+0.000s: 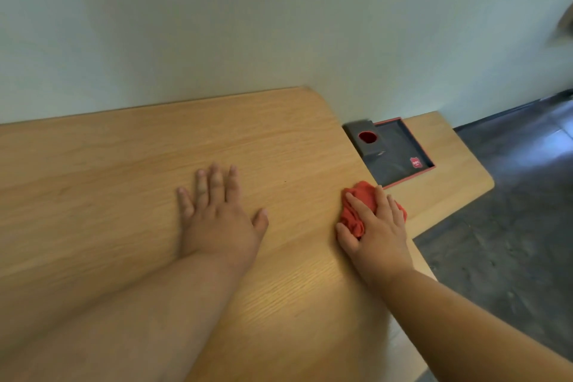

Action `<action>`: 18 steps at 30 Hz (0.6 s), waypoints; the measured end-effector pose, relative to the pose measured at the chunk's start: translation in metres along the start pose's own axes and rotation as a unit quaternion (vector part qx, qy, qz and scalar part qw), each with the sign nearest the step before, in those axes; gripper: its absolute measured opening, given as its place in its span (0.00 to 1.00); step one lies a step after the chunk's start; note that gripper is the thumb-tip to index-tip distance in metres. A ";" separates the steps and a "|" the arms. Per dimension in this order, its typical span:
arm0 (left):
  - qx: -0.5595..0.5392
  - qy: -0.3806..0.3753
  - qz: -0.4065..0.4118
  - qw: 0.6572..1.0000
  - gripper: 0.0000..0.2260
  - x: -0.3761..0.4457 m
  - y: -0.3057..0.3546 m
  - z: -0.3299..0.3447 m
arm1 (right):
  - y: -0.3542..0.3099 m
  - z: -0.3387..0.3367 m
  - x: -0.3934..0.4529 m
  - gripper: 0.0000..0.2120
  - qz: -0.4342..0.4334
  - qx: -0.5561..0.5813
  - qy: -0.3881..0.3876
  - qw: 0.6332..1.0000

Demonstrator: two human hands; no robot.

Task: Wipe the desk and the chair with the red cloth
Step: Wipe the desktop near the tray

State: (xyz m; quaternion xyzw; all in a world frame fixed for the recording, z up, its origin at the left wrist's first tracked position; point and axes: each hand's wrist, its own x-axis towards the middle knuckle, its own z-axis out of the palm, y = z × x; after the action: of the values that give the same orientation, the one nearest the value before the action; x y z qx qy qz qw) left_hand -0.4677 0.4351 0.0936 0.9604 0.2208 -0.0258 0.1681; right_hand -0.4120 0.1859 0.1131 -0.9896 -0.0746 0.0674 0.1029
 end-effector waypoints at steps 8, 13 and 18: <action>0.084 -0.043 0.120 0.988 0.31 0.021 -0.004 0.004 | -0.045 0.005 0.106 0.40 0.036 0.004 0.031 0.999; 0.082 -0.022 0.176 0.981 0.33 0.029 -0.010 0.005 | -0.088 0.007 0.192 0.40 -0.001 -0.016 0.024 1.000; 0.077 -0.024 0.185 0.979 0.32 0.031 -0.011 0.006 | -0.122 0.010 0.228 0.36 -0.121 -0.038 0.021 0.992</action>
State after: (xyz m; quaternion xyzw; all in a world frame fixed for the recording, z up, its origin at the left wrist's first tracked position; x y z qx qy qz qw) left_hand -0.4442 0.4550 0.0812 0.9937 0.0325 -0.0344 0.1012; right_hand -0.2063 0.3425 0.1025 -0.9777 -0.1939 0.0311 0.0741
